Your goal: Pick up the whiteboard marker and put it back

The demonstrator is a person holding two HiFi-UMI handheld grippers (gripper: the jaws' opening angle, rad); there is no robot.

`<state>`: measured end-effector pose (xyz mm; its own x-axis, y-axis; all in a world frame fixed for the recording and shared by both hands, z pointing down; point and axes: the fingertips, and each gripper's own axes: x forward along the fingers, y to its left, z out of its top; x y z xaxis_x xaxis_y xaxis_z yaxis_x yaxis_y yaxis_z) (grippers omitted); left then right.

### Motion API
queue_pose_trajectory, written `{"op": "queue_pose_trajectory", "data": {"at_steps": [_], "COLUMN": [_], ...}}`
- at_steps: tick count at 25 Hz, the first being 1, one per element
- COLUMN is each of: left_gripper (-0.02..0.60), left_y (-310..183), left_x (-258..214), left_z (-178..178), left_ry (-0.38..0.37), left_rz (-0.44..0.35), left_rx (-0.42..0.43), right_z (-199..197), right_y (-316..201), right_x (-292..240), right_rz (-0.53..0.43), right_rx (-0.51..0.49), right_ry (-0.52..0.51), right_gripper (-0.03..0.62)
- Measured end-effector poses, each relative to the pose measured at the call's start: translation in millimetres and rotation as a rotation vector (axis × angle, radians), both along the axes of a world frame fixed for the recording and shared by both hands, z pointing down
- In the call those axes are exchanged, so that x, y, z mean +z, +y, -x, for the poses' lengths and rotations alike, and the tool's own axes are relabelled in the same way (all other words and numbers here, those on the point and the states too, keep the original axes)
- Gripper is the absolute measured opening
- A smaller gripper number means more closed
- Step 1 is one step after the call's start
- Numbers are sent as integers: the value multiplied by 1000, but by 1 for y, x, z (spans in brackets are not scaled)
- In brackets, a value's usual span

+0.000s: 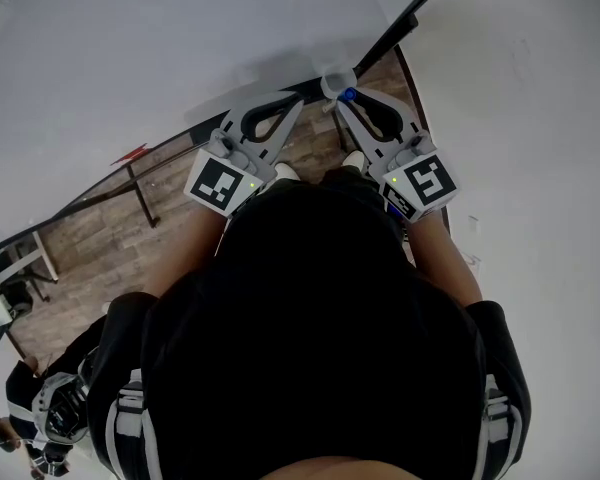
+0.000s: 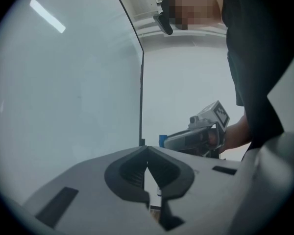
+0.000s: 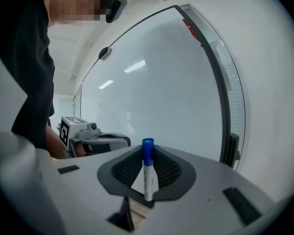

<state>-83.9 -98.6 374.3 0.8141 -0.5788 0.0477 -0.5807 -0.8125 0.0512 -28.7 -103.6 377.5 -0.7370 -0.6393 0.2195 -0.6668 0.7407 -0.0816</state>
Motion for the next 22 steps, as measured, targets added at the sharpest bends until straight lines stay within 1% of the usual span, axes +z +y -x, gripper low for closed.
{"op": "queue_pose_trajectory", "data": {"at_steps": [10, 14, 22], "left_gripper": [3, 3, 3], "left_y": [-9, -10, -17], "left_x": [9, 6, 7], "left_z": [-5, -7, -15], "left_ry": [4, 14, 4], "left_rz": [1, 3, -9], "left_rx": [-18, -26, -37], "right_z": [-11, -13, -23], "right_y": [-8, -10, -28], "right_x": [-1, -6, -9], "right_rz": [-21, -26, -37], "right_rx": [16, 25, 61], "right_ry": [28, 25, 6], "right_gripper": [64, 63, 63]}}
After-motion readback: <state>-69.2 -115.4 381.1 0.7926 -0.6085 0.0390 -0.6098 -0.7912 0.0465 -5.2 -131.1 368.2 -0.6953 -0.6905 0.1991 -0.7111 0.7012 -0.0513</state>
